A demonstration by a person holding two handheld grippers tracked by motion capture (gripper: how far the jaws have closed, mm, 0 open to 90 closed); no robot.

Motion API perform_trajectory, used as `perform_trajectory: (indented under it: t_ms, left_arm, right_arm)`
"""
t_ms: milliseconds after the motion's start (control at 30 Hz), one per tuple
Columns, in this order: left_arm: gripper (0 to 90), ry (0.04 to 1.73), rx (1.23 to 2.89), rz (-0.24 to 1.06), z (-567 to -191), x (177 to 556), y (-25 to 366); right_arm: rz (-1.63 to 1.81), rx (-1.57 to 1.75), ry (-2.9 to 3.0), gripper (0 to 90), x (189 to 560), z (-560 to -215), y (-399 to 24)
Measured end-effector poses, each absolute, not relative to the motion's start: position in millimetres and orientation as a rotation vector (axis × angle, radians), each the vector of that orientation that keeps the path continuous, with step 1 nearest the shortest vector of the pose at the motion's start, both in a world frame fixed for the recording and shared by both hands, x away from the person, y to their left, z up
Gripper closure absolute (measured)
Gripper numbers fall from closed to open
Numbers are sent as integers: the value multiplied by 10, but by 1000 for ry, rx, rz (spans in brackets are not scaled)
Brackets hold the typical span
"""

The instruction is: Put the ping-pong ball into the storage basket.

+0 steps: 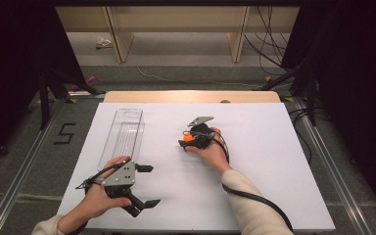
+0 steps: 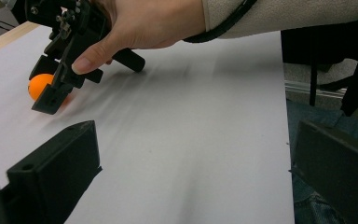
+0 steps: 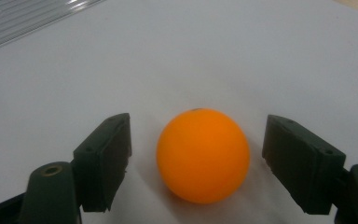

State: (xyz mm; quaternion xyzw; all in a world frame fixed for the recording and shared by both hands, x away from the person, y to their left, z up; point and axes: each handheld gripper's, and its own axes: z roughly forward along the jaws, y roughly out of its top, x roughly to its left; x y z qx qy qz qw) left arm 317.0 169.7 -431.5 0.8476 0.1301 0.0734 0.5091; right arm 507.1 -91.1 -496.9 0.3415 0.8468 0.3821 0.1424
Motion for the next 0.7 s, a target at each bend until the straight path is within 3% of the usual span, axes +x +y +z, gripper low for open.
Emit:
perform_trajectory:
  t_ms: [700]
  left_arm:
    - [7,312,2043,176,-4316,3168,1696]
  right_arm:
    - [1097,1000,2448,405,5084,-4993,-926]
